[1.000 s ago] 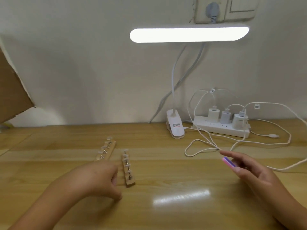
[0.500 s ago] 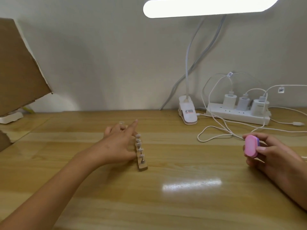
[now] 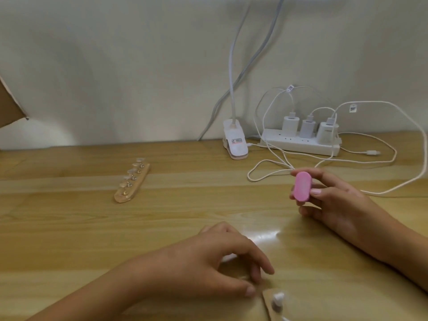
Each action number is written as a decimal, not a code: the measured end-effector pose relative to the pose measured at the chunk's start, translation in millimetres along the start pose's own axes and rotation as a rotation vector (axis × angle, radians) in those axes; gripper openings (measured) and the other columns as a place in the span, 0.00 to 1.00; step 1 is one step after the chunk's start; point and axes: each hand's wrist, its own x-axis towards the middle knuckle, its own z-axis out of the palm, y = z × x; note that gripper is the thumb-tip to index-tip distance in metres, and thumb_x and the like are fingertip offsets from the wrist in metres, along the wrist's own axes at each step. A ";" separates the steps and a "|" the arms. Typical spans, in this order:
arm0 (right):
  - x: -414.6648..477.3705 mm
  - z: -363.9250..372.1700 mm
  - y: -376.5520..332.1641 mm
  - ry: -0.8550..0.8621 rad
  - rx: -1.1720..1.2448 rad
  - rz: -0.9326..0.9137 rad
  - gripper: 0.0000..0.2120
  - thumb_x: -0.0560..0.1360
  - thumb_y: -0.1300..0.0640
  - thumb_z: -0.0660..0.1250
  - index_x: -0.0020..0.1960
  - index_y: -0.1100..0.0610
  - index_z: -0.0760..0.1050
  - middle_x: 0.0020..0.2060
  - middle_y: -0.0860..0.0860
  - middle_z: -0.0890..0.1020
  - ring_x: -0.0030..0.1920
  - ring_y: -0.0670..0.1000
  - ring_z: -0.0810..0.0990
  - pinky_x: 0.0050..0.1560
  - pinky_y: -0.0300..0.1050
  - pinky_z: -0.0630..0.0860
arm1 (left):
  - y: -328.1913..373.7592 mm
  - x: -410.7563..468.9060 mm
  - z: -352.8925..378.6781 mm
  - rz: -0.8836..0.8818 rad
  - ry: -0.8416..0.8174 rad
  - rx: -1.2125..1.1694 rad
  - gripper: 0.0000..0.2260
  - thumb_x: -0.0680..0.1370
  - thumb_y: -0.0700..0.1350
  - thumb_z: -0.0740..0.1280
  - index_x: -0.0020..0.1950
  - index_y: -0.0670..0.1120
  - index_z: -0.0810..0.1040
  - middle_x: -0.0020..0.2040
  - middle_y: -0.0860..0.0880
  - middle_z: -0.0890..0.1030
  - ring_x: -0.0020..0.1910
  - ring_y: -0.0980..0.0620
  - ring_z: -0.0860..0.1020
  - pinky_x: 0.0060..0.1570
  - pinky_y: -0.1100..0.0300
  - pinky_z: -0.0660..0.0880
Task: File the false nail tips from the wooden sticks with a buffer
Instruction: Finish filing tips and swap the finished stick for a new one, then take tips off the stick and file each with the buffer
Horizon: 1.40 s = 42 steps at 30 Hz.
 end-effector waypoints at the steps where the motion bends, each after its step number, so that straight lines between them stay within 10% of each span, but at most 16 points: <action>1: -1.7 2.9 -1.1 -0.001 -0.019 -0.001 0.21 0.68 0.55 0.69 0.61 0.52 0.80 0.46 0.54 0.82 0.47 0.50 0.80 0.44 0.41 0.80 | 1.3 0.2 1.6 -0.001 0.009 -0.003 0.14 0.76 0.49 0.71 0.60 0.60 0.77 0.51 0.63 0.79 0.64 0.58 0.68 0.69 0.55 0.62; 15: -4.2 13.7 -4.7 -0.019 -0.081 0.025 0.16 0.71 0.56 0.66 0.57 0.50 0.82 0.46 0.54 0.82 0.46 0.48 0.78 0.46 0.36 0.78 | 25.7 -1.9 21.0 0.047 -0.132 -0.043 0.38 0.74 0.45 0.70 0.72 0.72 0.52 0.63 0.68 0.72 0.69 0.59 0.61 0.70 0.55 0.60; 25: -0.6 -3.1 -15.4 0.048 0.240 0.086 0.22 0.67 0.53 0.68 0.61 0.50 0.79 0.45 0.52 0.82 0.43 0.47 0.77 0.46 0.42 0.77 | 8.3 -3.6 3.7 -0.223 0.038 0.298 0.45 0.69 0.67 0.68 0.74 0.67 0.40 0.51 0.67 0.69 0.53 0.68 0.68 0.56 0.72 0.66; 30: -1.9 1.2 -15.0 0.000 0.205 0.095 0.22 0.69 0.53 0.67 0.62 0.51 0.79 0.44 0.52 0.80 0.44 0.46 0.78 0.47 0.43 0.79 | 13.2 -10.8 -6.5 -0.210 -0.271 0.016 0.32 0.66 0.69 0.66 0.68 0.70 0.58 0.45 0.66 0.80 0.39 0.68 0.76 0.43 0.73 0.70; 35: -1.6 2.5 -13.5 -0.016 0.196 0.105 0.23 0.69 0.54 0.68 0.64 0.54 0.78 0.43 0.52 0.78 0.44 0.47 0.79 0.55 0.51 0.79 | -15.6 3.3 -17.7 -0.219 0.043 -0.379 0.20 0.71 0.50 0.73 0.61 0.58 0.72 0.34 0.57 0.77 0.34 0.61 0.74 0.38 0.71 0.69; 39: 1.0 5.2 -12.0 -0.002 0.175 0.152 0.22 0.67 0.55 0.69 0.60 0.54 0.81 0.40 0.54 0.77 0.40 0.47 0.78 0.52 0.50 0.80 | -29.1 15.0 -7.7 -0.140 0.303 -0.221 0.25 0.76 0.41 0.71 0.67 0.59 0.67 0.54 0.64 0.79 0.52 0.64 0.75 0.52 0.65 0.73; 42: 3.7 11.9 -11.2 0.034 0.155 0.198 0.17 0.66 0.58 0.66 0.54 0.55 0.84 0.36 0.53 0.77 0.35 0.47 0.77 0.46 0.46 0.82 | -21.5 18.3 6.4 -0.054 0.211 0.008 0.34 0.76 0.49 0.70 0.75 0.65 0.54 0.68 0.74 0.67 0.70 0.69 0.58 0.66 0.76 0.55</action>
